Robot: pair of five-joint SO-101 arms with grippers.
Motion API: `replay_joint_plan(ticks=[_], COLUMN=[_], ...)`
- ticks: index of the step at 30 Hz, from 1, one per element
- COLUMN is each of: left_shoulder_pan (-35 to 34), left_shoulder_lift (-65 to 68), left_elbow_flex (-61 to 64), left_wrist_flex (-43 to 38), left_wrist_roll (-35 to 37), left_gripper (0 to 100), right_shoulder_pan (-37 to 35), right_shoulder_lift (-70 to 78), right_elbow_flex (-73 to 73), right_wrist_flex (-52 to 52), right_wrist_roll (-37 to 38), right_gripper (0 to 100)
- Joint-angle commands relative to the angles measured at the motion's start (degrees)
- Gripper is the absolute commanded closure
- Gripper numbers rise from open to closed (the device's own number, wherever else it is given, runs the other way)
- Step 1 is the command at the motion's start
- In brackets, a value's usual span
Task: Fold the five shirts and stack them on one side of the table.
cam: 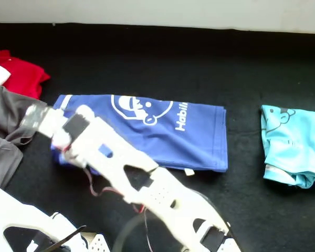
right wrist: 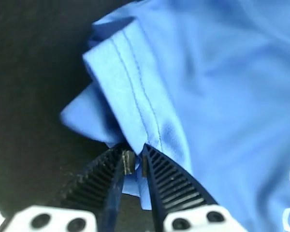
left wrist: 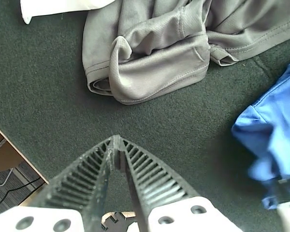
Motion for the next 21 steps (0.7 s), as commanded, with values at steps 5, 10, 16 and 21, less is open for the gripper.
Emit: replay_joint_plan(ticks=[5, 10, 16, 21], left_shoulder_pan=[4.09, 4.35, 4.26, 4.18], left_shoulder_lift=[-1.10, -1.10, -1.10, -1.10], left_elbow_flex=[-1.54, -1.54, -1.54, -1.54], left_wrist_flex=[-0.79, -0.79, -0.79, -0.70], left_wrist_roll=[-0.26, -0.26, -0.26, -0.26], left_gripper=[99, 99, 99, 99], right_shoulder_pan=[7.52, 11.21, 12.35, 11.74], right_shoulder_lift=[-0.31, -0.31, -0.31, -2.42], right_elbow_flex=[-4.79, -1.98, 0.84, -1.63], right_wrist_flex=[-3.82, -9.45, -11.30, -7.43], right_wrist_roll=[0.35, 0.00, -0.09, 0.09], right_gripper=[98.8, 83.1, 76.3, 85.2])
